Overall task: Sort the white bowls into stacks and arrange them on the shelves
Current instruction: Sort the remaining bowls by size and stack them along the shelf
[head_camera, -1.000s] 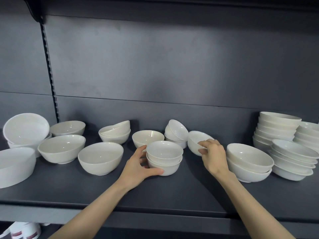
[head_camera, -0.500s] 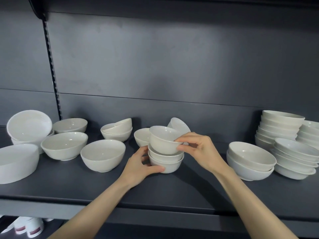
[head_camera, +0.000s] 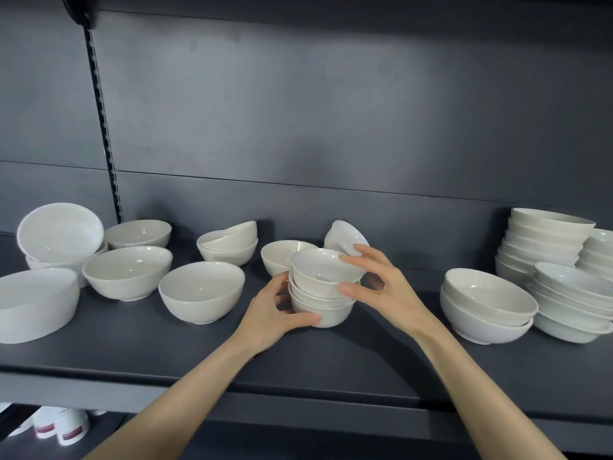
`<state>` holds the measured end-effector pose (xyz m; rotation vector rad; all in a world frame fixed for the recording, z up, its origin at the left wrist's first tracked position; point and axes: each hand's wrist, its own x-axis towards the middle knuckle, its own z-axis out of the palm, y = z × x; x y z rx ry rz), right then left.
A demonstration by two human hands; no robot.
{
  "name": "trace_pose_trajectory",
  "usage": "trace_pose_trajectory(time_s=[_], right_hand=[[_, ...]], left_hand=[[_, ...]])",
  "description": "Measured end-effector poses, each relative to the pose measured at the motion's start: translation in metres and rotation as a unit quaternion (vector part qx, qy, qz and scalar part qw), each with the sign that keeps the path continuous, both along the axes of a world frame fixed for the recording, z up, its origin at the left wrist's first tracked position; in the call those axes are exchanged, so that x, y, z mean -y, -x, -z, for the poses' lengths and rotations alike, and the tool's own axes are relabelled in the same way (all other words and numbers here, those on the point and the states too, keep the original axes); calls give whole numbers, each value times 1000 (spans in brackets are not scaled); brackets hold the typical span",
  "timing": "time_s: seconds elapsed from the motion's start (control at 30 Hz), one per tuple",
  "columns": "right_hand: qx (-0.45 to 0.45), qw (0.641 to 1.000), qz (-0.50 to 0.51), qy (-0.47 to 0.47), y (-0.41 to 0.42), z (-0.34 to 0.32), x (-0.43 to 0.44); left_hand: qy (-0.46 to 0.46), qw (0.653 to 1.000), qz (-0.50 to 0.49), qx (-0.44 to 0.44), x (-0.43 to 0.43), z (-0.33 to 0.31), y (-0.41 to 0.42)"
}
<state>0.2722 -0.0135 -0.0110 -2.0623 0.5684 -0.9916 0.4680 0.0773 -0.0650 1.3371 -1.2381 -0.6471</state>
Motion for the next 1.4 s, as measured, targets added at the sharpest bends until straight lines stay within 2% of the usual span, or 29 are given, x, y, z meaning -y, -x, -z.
trace_pose_trajectory(time_s=[0.17, 0.43, 0.67, 0.73, 0.83, 0.93, 1.13, 1.23, 1.33, 1.4], right_hand=[[24, 993, -4, -113, -6, 9, -3], [30, 994, 7, -109, -7, 11, 3], [30, 993, 15, -110, 4, 8, 12], [30, 993, 17, -117, 8, 7, 16], [37, 991, 23, -123, 14, 7, 23], [42, 990, 33, -131, 18, 8, 27], [-12, 989, 31, -143, 22, 11, 30], [-34, 989, 64, -129, 22, 14, 35], [-24, 989, 74, -126, 23, 16, 37], [-18, 988, 77, -130, 24, 17, 38]], left_hand=[[-9, 1000, 7, -27, 1, -2, 2], [-28, 1000, -2, 6, 5, 1, -3], [-38, 995, -19, 91, 15, -7, 7], [-47, 995, -4, 83, 19, -8, 8], [-74, 996, 53, 22, 21, -5, 6], [-83, 991, 108, 14, 20, -5, 7], [-97, 979, 127, 127, 33, -14, 11], [-78, 979, 73, 175, 35, -16, 14], [-7, 974, -93, 207, 33, -15, 8], [13, 962, -165, 217, 33, -16, 1]])
